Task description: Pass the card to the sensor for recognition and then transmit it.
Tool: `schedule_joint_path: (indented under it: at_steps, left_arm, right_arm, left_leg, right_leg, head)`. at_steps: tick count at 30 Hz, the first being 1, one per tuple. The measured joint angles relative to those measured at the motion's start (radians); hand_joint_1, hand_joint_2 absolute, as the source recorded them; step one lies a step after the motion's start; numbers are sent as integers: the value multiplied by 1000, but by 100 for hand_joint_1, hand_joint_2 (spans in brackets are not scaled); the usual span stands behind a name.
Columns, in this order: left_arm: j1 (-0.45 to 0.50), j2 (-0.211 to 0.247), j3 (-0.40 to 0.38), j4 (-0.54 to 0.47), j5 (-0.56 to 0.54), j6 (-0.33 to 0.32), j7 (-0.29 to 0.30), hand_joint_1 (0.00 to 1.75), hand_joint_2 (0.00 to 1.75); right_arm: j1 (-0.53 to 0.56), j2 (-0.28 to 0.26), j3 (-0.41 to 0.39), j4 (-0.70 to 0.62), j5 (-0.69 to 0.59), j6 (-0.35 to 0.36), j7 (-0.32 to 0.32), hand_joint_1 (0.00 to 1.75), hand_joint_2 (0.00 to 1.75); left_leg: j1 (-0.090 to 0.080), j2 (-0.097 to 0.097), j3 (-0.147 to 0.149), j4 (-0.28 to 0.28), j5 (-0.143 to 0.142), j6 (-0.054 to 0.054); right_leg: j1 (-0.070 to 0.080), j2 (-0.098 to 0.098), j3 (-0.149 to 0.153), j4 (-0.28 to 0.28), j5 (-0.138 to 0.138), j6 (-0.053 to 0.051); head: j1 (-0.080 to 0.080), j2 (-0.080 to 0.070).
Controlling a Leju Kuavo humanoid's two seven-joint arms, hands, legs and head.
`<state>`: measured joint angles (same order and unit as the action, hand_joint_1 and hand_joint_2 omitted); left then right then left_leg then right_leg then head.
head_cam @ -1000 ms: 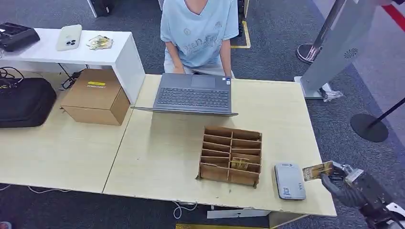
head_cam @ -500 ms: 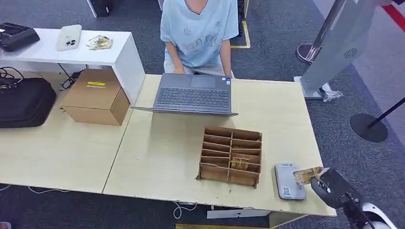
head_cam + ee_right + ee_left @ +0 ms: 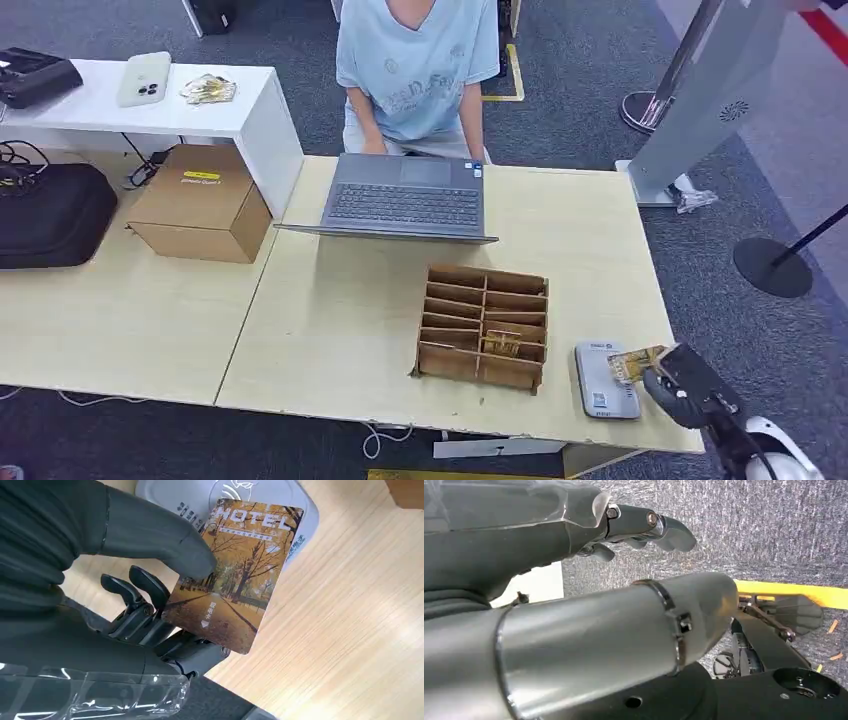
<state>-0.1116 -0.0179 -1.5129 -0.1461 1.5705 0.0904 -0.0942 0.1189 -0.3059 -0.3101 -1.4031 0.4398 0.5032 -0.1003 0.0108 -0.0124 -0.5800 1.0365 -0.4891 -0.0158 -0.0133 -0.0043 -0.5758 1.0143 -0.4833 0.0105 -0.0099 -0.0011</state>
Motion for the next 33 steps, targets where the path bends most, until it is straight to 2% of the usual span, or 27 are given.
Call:
schedule_joint_path:
  at_steps: [12,20,27,33]
  left_arm:
    - [0,3,0,0,0,-4,0,0,0]
    - [1,3,0,0,0,-6,0,0,0]
    - [0,3,0,0,0,-6,0,0,0]
    - [0,3,1,0,0,-6,0,0,0]
  right_arm:
    - [-20,-32,62,33,-89,34,-34,175,175]
    - [-23,-52,85,47,-91,39,-36,175,175]
    - [-57,-92,117,96,-98,32,-45,175,175]
    - [-73,-108,143,124,-69,-4,-16,175,175]
  left_leg:
    - [0,0,0,0,0,0]
    - [0,0,0,0,0,0]
    - [0,0,0,0,0,0]
    - [0,0,0,0,0,0]
  right_leg:
    - [0,0,0,0,0,0]
    - [0,0,0,0,0,0]
    - [0,0,0,0,0,0]
    - [0,0,0,0,0,0]
  head:
    - [0,0]
    - [0,0]
    - [0,0]
    - [0,0]
